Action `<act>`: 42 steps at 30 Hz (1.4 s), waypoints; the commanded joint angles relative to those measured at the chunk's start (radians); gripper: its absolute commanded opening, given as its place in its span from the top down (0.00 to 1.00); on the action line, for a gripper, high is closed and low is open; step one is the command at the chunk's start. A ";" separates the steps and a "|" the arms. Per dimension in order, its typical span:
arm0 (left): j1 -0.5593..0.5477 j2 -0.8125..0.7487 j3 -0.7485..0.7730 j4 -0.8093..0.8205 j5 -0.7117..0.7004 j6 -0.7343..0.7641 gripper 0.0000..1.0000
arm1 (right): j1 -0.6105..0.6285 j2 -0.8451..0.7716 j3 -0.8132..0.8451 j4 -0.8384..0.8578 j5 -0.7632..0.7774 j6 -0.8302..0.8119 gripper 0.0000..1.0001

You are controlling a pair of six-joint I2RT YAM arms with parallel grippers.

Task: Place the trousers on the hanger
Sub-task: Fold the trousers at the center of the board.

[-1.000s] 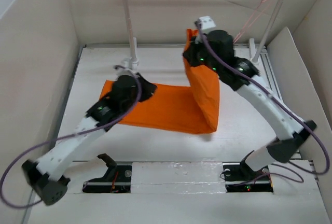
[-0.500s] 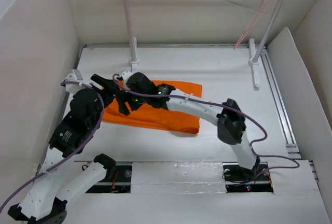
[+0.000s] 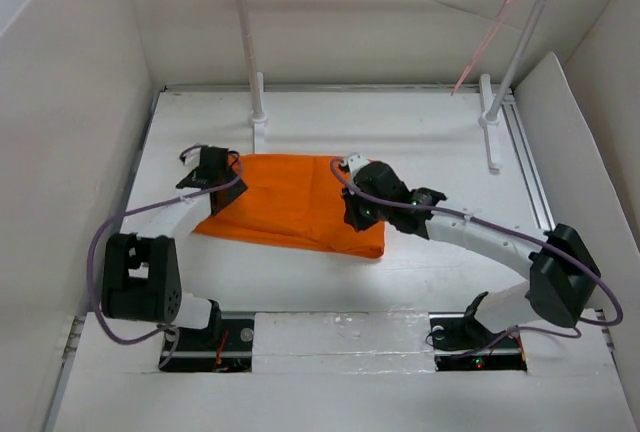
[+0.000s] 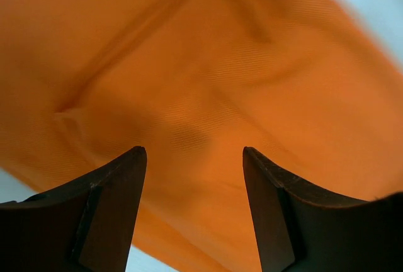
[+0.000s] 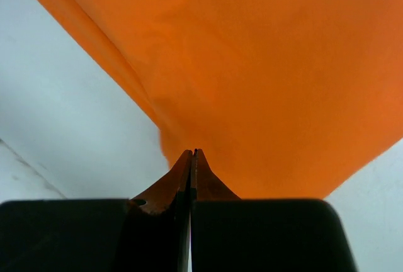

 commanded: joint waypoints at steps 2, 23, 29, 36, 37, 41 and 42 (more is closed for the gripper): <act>0.269 0.066 -0.108 0.039 0.218 0.001 0.43 | -0.040 -0.030 -0.191 0.055 0.027 0.008 1.00; 0.371 -0.293 -0.159 -0.070 0.441 -0.029 0.56 | -0.392 -0.090 -0.196 0.241 -0.315 -0.145 0.99; 0.216 -0.190 -0.076 -0.004 0.373 -0.034 0.60 | -0.482 0.213 -0.161 0.384 -0.325 -0.143 1.00; 0.216 -0.184 -0.024 -0.033 0.373 0.024 0.59 | -0.481 0.174 -0.018 0.249 -0.383 -0.202 0.84; 0.216 -0.186 0.005 -0.036 0.376 0.033 0.59 | -0.460 0.146 0.018 0.217 -0.380 -0.234 0.69; 0.193 -0.154 0.128 -0.069 0.369 0.072 0.58 | -0.439 0.004 0.190 0.055 -0.383 -0.284 0.46; 0.162 -0.126 0.153 -0.080 0.364 0.078 0.58 | -0.439 -0.012 0.270 0.025 -0.378 -0.295 0.46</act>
